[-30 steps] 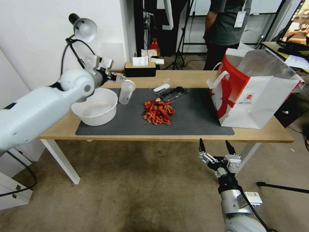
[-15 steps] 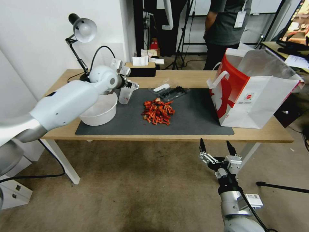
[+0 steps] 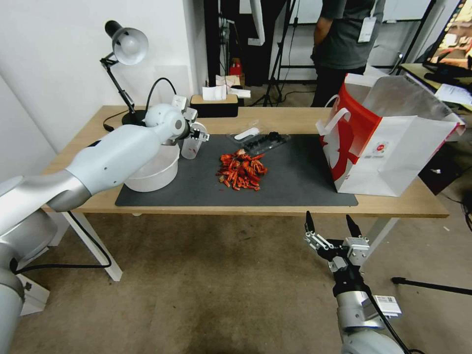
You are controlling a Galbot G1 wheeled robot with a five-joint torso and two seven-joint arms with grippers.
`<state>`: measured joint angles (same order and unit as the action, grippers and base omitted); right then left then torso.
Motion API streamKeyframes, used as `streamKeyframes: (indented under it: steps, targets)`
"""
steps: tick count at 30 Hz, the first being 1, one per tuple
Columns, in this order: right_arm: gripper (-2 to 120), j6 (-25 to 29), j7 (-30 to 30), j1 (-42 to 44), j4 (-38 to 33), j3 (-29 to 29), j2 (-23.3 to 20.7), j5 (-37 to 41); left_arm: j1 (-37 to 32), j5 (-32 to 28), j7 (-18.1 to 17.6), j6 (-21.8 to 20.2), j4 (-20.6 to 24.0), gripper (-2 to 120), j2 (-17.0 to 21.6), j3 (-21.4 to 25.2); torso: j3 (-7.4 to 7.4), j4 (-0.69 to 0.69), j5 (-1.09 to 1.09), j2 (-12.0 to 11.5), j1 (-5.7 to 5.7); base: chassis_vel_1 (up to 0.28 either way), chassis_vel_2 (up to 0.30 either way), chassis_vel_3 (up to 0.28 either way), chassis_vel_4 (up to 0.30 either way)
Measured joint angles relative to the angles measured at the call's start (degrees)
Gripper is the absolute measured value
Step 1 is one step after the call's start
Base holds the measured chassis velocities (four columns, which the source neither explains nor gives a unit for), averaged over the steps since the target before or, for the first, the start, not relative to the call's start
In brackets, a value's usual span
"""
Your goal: Pick up the trash from the table and place it into the takeout bag.
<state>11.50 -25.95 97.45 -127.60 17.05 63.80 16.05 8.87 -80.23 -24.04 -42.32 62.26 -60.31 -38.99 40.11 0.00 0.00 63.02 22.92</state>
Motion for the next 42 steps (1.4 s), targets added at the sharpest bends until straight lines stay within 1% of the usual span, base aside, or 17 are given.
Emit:
streamKeyframes:
  steps: [9, 11, 15, 17, 18, 20, 21, 23, 25, 26, 27, 29, 33, 35, 38, 40, 42]
  targets:
    - [100, 0.01, 0.00, 0.12, 0.05, 0.10, -0.10, 0.10, -0.71, -1.29, -0.52, 0.05, -0.75, 100, -0.17, 0.02, -0.01, 0.00, 0.00, 0.00, 0.00, 0.000, 0.000, 0.000, 0.000]
    - [100, 0.01, -0.01, 0.09, 0.06, 0.11, -0.14, 0.12, -1.09, -1.60, -0.77, 0.12, -0.80, 91, -0.20, 0.08, -0.01, 0.00, 0.02, 0.00, -0.01, 0.000, 0.000, 0.000, 0.000]
    - [100, 0.01, -0.02, 0.07, 0.07, 0.11, -0.15, 0.14, -1.36, -1.73, -0.87, 0.17, -0.87, 85, -0.28, 0.13, -0.01, -0.01, 0.01, 0.01, -0.01, 0.000, 0.000, 0.000, 0.000]
    - [100, 0.01, -0.03, 0.12, 0.06, 0.11, -0.16, 0.15, -1.65, -2.00, -0.98, 0.21, -1.15, 78, -0.43, 0.16, -0.01, -0.01, 0.00, 0.00, -0.01, 0.000, 0.000, 0.000, 0.000]
    - [100, 0.01, -0.03, 0.12, 0.06, 0.11, -0.16, 0.15, -1.65, -2.00, -0.98, 0.21, -1.15, 78, -0.43, 0.16, -0.01, -0.01, 0.00, 0.00, -0.01, 0.000, 0.000, 0.000, 0.000]
    - [100, 0.03, -0.03, 0.20, 0.07, 0.13, -0.15, 0.15, -1.88, -2.06, -1.21, 0.19, -1.44, 71, -0.54, 0.13, 0.00, 0.01, -0.03, 0.00, -0.01, 0.000, 0.000, 0.000, 0.000]
    - [100, 0.03, -0.03, 0.20, 0.07, 0.13, -0.15, 0.15, -1.88, -2.06, -1.21, 0.19, -1.44, 71, -0.54, 0.13, 0.00, 0.01, -0.03, 0.00, -0.01, 0.000, 0.000, 0.000, 0.000]
    - [100, 0.07, -0.04, 0.26, 0.06, 0.15, -0.07, 0.15, -2.11, -2.05, -1.63, 0.22, -1.44, 60, -0.64, 0.14, -0.01, 0.00, 0.00, 0.00, -0.01, 0.000, 0.000, 0.000, 0.000]
    - [100, 0.09, -0.04, 0.30, 0.07, 0.15, -0.02, 0.15, -2.15, -2.04, -1.75, 0.22, -1.38, 57, -0.64, 0.15, -0.01, 0.01, 0.00, 0.01, -0.02, 0.000, 0.000, 0.000, 0.000]
    - [100, 0.11, -0.04, 0.30, 0.07, 0.16, 0.04, 0.14, -2.15, -2.05, -1.96, 0.22, -1.29, 51, -0.66, 0.18, -0.01, 0.00, 0.01, 0.00, -0.01, 0.000, 0.000, 0.000, 0.000]
    - [100, 0.11, -0.04, 0.30, 0.07, 0.16, 0.04, 0.14, -2.15, -2.05, -1.96, 0.22, -1.29, 51, -0.66, 0.18, -0.01, 0.00, 0.01, 0.00, -0.01, 0.000, 0.000, 0.000, 0.000]
    - [100, 0.12, -0.04, 0.29, 0.06, 0.15, 0.16, 0.09, -1.97, -2.51, -2.13, 0.21, -1.03, 41, -0.64, 0.18, 0.00, 0.01, 0.00, 0.00, -0.01, 0.000, 0.000, 0.000, 0.000]
    - [100, 0.12, -0.04, 0.26, 0.07, 0.13, 0.21, 0.00, -1.75, -2.73, -2.25, 0.16, -0.94, 35, -0.72, 0.18, 0.00, -0.01, -0.01, 0.00, -0.01, 0.000, 0.000, 0.000, 0.000]
    - [100, 0.12, -0.05, 0.25, 0.06, 0.12, 0.20, -0.04, -1.71, -2.87, -2.56, 0.16, -0.57, 27, -0.74, 0.22, 0.00, -0.01, -0.01, 0.00, -0.01, 0.000, 0.000, 0.000, 0.000]
    - [100, 0.12, -0.06, 0.27, -0.01, 0.12, 0.18, -0.06, -1.79, -2.90, -2.80, 0.16, -0.24, 23, -0.73, 0.56, 0.00, 0.00, 0.00, 0.00, -0.01, 0.000, 0.000, 0.000, 0.000]
    - [100, 0.12, -0.06, 0.32, -0.04, 0.12, 0.17, -0.07, -1.91, -2.91, -3.03, 0.16, -0.10, 20, -0.74, 1.06, 0.00, 0.00, -0.01, 0.00, 0.00, 0.000, 0.000, 0.000, 0.000]
    - [100, 0.12, -0.06, 0.44, -0.09, 0.12, 0.18, -0.10, -1.86, -2.44, -3.08, 0.16, 0.95, 13, -0.56, 2.52, 0.00, 0.00, -0.01, 0.00, 0.00, 0.000, 0.000, 0.000, 0.000]
